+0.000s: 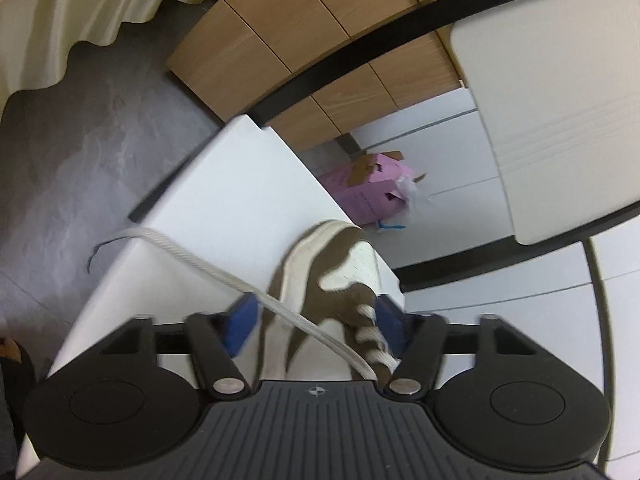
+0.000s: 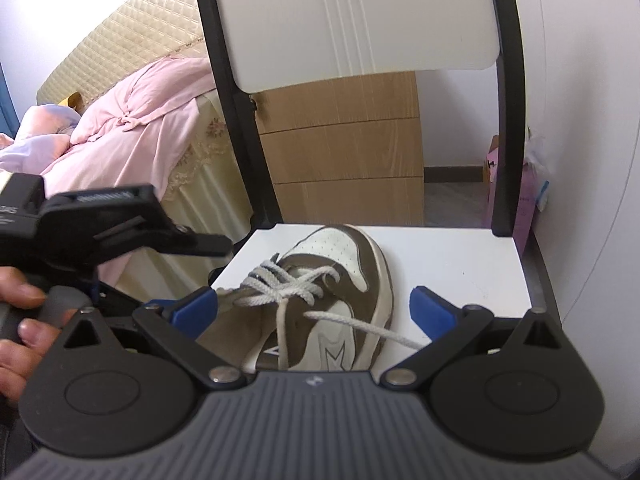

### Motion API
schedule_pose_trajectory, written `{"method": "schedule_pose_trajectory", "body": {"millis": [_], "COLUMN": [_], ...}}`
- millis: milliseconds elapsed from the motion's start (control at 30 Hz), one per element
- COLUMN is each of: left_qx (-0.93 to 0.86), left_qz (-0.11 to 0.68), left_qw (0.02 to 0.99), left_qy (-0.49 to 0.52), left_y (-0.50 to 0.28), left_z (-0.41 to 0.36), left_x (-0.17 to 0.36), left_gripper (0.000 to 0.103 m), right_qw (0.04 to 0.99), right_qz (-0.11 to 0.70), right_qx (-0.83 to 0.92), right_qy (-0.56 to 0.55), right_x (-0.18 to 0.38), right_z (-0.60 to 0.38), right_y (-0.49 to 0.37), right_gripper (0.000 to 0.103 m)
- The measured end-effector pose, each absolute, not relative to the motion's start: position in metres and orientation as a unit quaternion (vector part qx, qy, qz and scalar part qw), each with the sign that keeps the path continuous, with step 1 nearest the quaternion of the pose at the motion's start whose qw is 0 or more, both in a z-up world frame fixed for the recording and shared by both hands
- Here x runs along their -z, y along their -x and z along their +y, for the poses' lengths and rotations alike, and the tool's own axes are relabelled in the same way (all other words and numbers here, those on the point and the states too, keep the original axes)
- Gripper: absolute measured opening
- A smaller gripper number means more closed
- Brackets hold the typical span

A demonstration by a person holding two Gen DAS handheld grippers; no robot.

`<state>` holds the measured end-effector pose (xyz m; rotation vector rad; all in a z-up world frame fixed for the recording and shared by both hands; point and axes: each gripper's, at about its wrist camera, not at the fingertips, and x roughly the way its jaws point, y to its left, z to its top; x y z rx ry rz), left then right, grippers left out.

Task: Lace up shoes with both hands
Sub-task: 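Lift both grippers up and away from the sneaker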

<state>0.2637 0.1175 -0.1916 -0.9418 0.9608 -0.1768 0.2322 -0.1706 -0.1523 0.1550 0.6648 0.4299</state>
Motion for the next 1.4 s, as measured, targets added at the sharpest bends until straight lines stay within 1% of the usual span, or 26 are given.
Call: {"method": "schedule_pose_trajectory", "body": {"millis": [33, 67, 100, 133, 433, 733, 800, 867, 933, 967, 1000, 1133, 1233, 1300, 1367, 1400], "left_qx": [0.080, 0.079, 0.078, 0.078, 0.141, 0.127, 0.110, 0.093, 0.077, 0.066, 0.055, 0.036, 0.014, 0.002, -0.009, -0.008], "left_qz": [0.445, 0.445, 0.445, 0.440, 0.347, 0.344, 0.351, 0.363, 0.370, 0.372, 0.371, 0.369, 0.382, 0.392, 0.400, 0.401], "left_qw": [0.780, 0.782, 0.784, 0.787, 0.809, 0.809, 0.813, 0.809, 0.802, 0.799, 0.798, 0.788, 0.770, 0.759, 0.747, 0.742], "left_qy": [0.433, 0.429, 0.425, 0.425, 0.453, 0.460, 0.451, 0.452, 0.462, 0.467, 0.472, 0.492, 0.510, 0.521, 0.531, 0.536], "left_y": [-0.266, -0.269, -0.271, -0.273, -0.269, -0.260, -0.261, -0.261, -0.261, -0.260, -0.258, -0.258, -0.259, -0.258, -0.257, -0.257], "left_z": [0.118, 0.119, 0.120, 0.122, 0.139, 0.168, 0.174, 0.182, 0.193, 0.199, 0.203, 0.216, 0.223, 0.227, 0.230, 0.232], "left_x": [0.193, 0.194, 0.194, 0.193, 0.157, 0.143, 0.141, 0.143, 0.147, 0.149, 0.150, 0.156, 0.167, 0.175, 0.182, 0.185], "left_gripper": [0.036, 0.021, 0.010, 0.008, 0.008, 0.008, 0.009, 0.014, 0.029, 0.049, 0.054, 0.054, 0.054, 0.054, 0.054, 0.054], "right_qw": [0.920, 0.920, 0.921, 0.921, 0.922, 0.920, 0.917, 0.910, 0.900, 0.895, 0.888, 0.839, 0.779, 0.737, 0.704, 0.692], "right_qz": [0.322, 0.321, 0.320, 0.318, 0.293, 0.281, 0.281, 0.286, 0.298, 0.301, 0.306, 0.354, 0.403, 0.434, 0.454, 0.460], "right_qx": [-0.210, -0.211, -0.211, -0.213, -0.250, -0.272, -0.283, -0.299, -0.318, -0.327, -0.339, -0.397, -0.441, -0.453, -0.456, -0.455], "right_qy": [-0.076, -0.075, -0.073, -0.070, -0.031, 0.008, 0.020, 0.022, 0.029, 0.036, 0.047, 0.112, 0.193, 0.253, 0.301, 0.321], "right_x": [0.152, 0.152, 0.151, 0.150, 0.144, 0.132, 0.126, 0.120, 0.115, 0.113, 0.110, 0.109, 0.123, 0.139, 0.158, 0.166], "right_z": [-0.171, -0.171, -0.171, -0.171, -0.157, -0.144, -0.141, -0.138, -0.131, -0.126, -0.119, -0.078, -0.033, -0.002, 0.023, 0.032], "right_y": [-0.232, -0.232, -0.231, -0.230, -0.227, -0.227, -0.231, -0.238, -0.248, -0.253, -0.259, -0.289, -0.309, -0.318, -0.321, -0.322], "right_gripper": [0.103, 0.103, 0.103, 0.103, 0.103, 0.103, 0.103, 0.103, 0.103, 0.103, 0.103, 0.101, 0.092, 0.070, 0.064, 0.056]}}
